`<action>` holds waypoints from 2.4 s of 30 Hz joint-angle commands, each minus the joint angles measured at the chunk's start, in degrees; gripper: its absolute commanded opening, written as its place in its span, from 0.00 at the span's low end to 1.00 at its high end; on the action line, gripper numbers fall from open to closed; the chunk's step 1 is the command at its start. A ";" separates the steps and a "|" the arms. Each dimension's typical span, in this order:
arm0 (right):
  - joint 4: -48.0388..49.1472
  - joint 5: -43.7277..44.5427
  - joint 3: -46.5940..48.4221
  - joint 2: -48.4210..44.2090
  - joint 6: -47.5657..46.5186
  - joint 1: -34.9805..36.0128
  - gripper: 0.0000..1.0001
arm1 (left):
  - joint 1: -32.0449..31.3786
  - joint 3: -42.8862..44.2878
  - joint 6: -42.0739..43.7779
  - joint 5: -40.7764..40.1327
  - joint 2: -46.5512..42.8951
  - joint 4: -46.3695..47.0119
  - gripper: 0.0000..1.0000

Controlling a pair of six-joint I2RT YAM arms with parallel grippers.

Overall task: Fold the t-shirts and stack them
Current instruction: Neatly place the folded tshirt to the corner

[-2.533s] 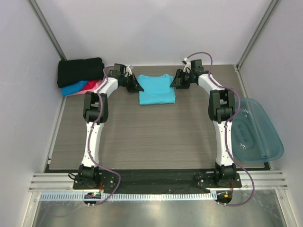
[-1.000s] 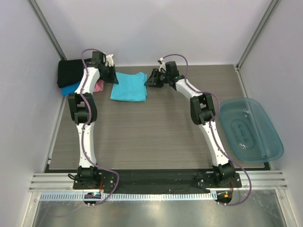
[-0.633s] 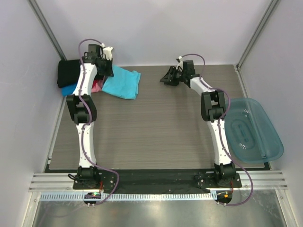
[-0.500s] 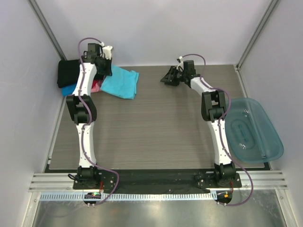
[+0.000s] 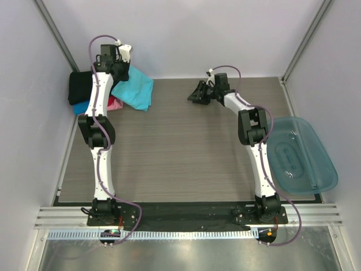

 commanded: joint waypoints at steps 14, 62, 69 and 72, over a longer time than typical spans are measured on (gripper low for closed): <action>-1.87 1.28 -2.46 -7.65 -4.02 0.61 0.51 | 4.24 5.34 -1.66 -0.98 -9.31 5.02 0.00; -3.63 2.78 -4.48 -8.27 -6.22 6.06 0.51 | 15.06 6.67 19.26 -17.06 3.35 23.13 0.00; -3.46 2.60 -5.35 -8.62 -6.74 6.06 0.52 | 12.44 1.95 16.27 -22.16 -0.33 32.08 0.71; -3.54 2.51 -6.41 -9.06 -6.74 6.06 0.52 | 6.83 -4.21 18.90 -24.53 -7.01 37.96 0.87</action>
